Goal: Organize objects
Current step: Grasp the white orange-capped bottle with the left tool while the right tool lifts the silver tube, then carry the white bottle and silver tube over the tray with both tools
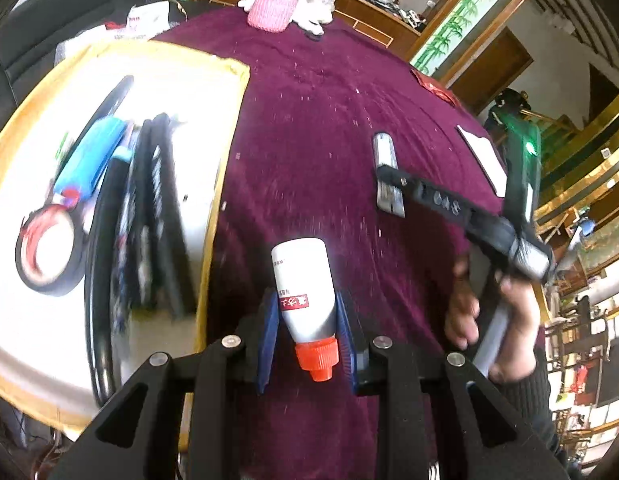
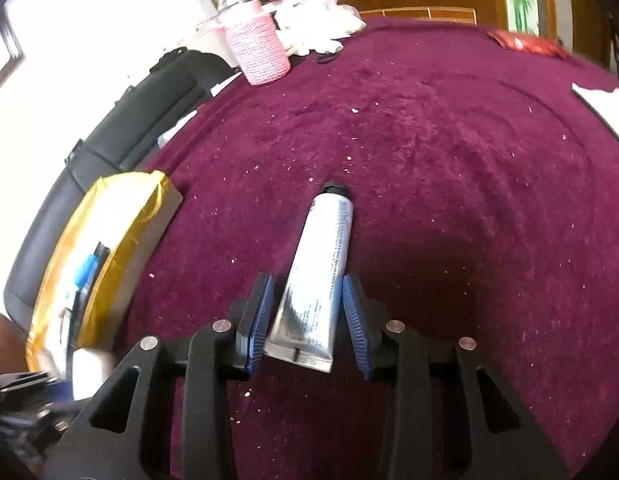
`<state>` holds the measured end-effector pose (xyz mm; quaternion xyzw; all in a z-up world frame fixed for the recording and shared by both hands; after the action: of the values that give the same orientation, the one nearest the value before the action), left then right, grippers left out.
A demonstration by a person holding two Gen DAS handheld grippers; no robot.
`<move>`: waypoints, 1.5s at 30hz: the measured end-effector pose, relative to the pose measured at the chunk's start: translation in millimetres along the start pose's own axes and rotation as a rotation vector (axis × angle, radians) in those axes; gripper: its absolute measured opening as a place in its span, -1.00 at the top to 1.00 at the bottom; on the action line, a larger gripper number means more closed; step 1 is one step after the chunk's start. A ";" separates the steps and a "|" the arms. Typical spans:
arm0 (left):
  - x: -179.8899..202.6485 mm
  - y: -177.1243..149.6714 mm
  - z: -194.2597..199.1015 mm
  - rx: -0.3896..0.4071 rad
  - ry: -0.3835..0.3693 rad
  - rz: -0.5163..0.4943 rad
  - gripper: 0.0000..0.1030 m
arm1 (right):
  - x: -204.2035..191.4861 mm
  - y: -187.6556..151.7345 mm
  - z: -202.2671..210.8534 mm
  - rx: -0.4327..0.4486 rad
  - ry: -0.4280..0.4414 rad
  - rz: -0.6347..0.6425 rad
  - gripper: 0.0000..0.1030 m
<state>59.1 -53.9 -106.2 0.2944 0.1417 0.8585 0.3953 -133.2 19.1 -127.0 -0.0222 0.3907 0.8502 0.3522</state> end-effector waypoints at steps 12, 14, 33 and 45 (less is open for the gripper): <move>-16.8 -4.6 31.5 0.044 -0.057 0.019 0.47 | -9.4 13.8 -16.4 -0.040 -0.198 0.007 0.42; -22.5 -2.1 34.4 0.052 -0.054 0.030 0.47 | -9.5 9.3 -11.5 -0.051 -0.177 -0.012 0.42; -77.8 49.0 82.0 0.166 0.092 -0.011 0.47 | -142.5 -36.3 43.9 -0.050 0.301 -0.017 0.42; -142.7 148.9 22.5 0.053 0.134 -0.064 0.46 | -216.5 -8.9 -8.6 -0.137 0.367 0.007 0.42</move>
<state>57.7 -258.8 -73.7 0.2421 0.1996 0.8592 0.4042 32.8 -108.8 -71.0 -0.1994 0.3894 0.8579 0.2695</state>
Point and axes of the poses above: each gripper's, at about its wrist camera, not at the fingertips, and z roughly against the way its jaws point, x to its right, y to its top, the point moved 4 cm from there along -z, roughly the way its jaws point, and after that the axes turned 5 degrees about x, right-handed, at the moved point
